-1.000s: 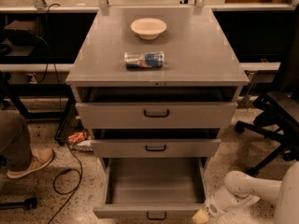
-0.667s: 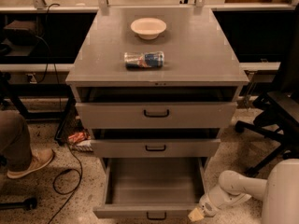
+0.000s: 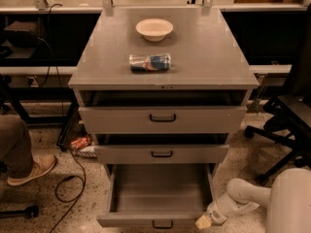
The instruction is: Close bottom drawer
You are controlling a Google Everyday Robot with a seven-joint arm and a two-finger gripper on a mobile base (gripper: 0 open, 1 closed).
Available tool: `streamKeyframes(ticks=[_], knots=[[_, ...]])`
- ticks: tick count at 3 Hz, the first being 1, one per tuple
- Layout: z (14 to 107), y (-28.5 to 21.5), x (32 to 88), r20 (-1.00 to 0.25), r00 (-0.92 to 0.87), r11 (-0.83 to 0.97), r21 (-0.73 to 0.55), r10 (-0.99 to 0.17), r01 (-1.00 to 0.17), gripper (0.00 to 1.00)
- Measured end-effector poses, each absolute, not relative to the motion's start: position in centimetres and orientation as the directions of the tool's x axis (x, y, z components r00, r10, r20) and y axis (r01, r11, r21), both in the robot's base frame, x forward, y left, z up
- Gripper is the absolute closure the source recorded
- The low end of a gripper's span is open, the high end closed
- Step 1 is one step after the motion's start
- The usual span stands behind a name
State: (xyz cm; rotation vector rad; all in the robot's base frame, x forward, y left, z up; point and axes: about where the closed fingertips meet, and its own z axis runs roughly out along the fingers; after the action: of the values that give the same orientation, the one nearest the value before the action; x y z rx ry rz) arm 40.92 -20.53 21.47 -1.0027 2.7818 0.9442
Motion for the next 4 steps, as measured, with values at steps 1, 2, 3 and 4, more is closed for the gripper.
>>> streamKeyframes(ticks=[1, 2, 3, 4], knots=[[19.3, -21.3, 42.0, -0.247, -0.799, 0.616, 0.526, -0.548, -0.586, 1.0], [19.0, -21.4, 42.2, -0.252, -0.8, 0.619, 0.523, -0.544, -0.586, 1.0], [18.9, -21.4, 43.3, -0.32, -0.787, 0.624, 0.483, -0.528, -0.614, 1.0], [19.0, -20.9, 44.7, -0.419, -0.746, 0.61, 0.43, -0.518, -0.665, 1.0]])
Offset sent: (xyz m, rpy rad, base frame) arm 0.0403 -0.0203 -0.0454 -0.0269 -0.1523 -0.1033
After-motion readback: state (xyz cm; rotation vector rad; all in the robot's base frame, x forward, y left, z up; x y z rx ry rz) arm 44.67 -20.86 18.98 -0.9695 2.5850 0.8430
